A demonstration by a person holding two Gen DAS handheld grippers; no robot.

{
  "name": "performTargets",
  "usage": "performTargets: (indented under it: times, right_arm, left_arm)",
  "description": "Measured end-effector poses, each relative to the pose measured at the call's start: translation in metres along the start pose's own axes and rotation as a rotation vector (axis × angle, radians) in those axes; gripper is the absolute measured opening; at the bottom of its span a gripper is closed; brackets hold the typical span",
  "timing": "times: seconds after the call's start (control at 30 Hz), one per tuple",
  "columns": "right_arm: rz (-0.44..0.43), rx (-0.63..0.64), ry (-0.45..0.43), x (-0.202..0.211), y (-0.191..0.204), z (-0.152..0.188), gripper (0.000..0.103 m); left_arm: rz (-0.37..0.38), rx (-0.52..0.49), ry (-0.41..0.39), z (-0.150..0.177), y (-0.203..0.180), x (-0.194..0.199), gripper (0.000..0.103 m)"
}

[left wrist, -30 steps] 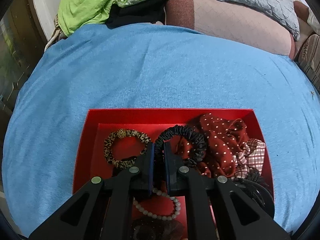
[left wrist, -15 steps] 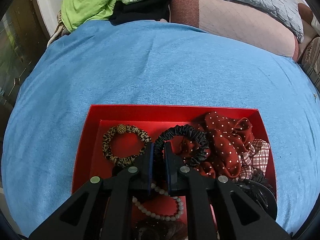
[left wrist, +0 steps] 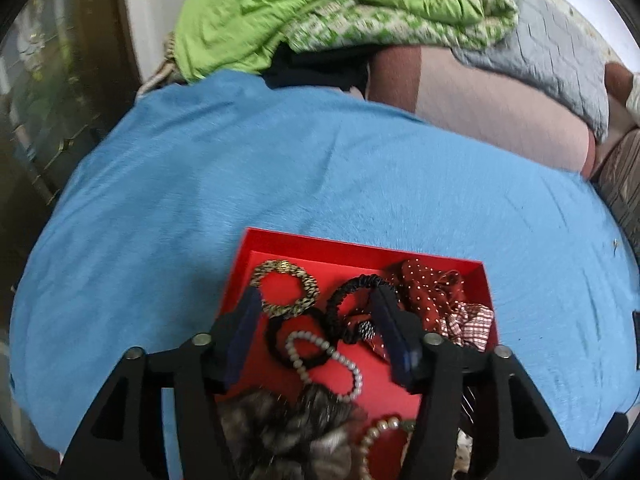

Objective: Organize jewelry

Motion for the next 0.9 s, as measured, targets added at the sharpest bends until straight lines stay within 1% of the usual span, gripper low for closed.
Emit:
performTargets:
  times: [0.07,0.13,0.2,0.23,0.27,0.33,0.37,0.43,0.47,0.5,0.6,0.67,0.7,0.73,0.8,0.9]
  right_arm:
    - [0.006,0.003,-0.009,0.008,0.000,0.003,0.051]
    - [0.012,0.001,-0.021,0.018,-0.001,0.006,0.052]
    - [0.022,-0.004,-0.035,0.029,-0.004,0.011,0.057]
    - [0.028,-0.007,-0.041,0.033,-0.006,0.013,0.059]
    - [0.034,-0.010,-0.046,0.037,-0.007,0.016,0.061]
    - [0.047,-0.021,-0.056,0.048,-0.011,0.022,0.062]
    - [0.054,-0.029,-0.060,0.053,-0.014,0.026,0.063]
    - [0.066,-0.047,-0.065,0.061,-0.021,0.032,0.063]
    - [0.071,-0.055,-0.067,0.063,-0.023,0.035,0.064]
    - [0.079,-0.069,-0.070,0.068,-0.028,0.038,0.064]
    - [0.104,-0.111,-0.082,0.080,-0.042,0.048,0.065]
    - [0.121,-0.135,-0.088,0.087,-0.049,0.053,0.066]
    - [0.131,-0.154,-0.094,0.092,-0.054,0.057,0.067]
    - [0.136,-0.164,-0.099,0.096,-0.057,0.060,0.068]
    - [0.158,-0.193,-0.108,0.104,-0.066,0.068,0.074]
    - [0.176,-0.218,-0.108,0.110,-0.074,0.079,0.076]
  left_arm:
    - [-0.025,0.030,-0.044,0.003,0.007,0.019,0.069]
    - [-0.070,0.058,-0.101,0.006,0.016,0.039,0.073]
    - [-0.157,0.088,-0.179,0.010,0.025,0.064,0.080]
    - [-0.189,0.098,-0.209,0.013,0.028,0.073,0.085]
    - [-0.233,0.108,-0.257,0.016,0.031,0.087,0.090]
    - [-0.312,0.123,-0.345,0.023,0.035,0.116,0.094]
    - [-0.341,0.127,-0.379,0.025,0.036,0.127,0.098]
    - [-0.390,0.136,-0.449,0.031,0.036,0.154,0.103]
    - [-0.398,0.144,-0.471,0.034,0.035,0.164,0.103]
    - [-0.395,0.155,-0.490,0.038,0.033,0.174,0.103]
    - [-0.372,0.188,-0.512,0.048,0.027,0.194,0.103]
    - [-0.345,0.197,-0.531,0.059,0.019,0.205,0.103]
    - [-0.322,0.196,-0.538,0.063,0.015,0.209,0.103]
    - [-0.282,0.191,-0.534,0.068,0.009,0.211,0.103]
    - [-0.221,0.180,-0.499,0.077,-0.002,0.210,0.103]
    - [-0.189,0.173,-0.416,0.095,-0.016,0.200,0.103]
Point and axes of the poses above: each gripper's, at about its wrist camera, not at the fingertips, and x roughly against the way its jaws point, y to its left, z to its underside, the point moved 9 cm from there along -x, roughly the way its jaws point, and after that the axes turned 8 degrees about y, right-handed, at the moved point
